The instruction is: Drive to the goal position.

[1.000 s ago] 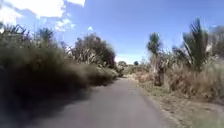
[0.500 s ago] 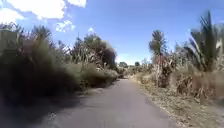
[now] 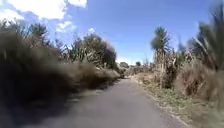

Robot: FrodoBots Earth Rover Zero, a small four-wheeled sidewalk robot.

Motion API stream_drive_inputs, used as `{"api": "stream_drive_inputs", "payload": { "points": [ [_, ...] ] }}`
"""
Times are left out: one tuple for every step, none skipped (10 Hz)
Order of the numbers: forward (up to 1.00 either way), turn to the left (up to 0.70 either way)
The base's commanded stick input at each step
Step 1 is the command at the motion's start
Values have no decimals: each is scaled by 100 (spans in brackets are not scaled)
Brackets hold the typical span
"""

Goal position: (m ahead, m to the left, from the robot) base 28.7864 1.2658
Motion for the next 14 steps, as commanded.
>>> {"api": "stream_drive_inputs", "payload": {
  "points": [
    [85,-22],
    [85,-9],
    [85,0],
    [85,0],
    [85,0],
    [85,0],
    [85,0],
    [85,0],
    [85,0],
    [85,0],
    [85,0],
    [85,0],
    [85,0],
    [85,0]
  ]
}}
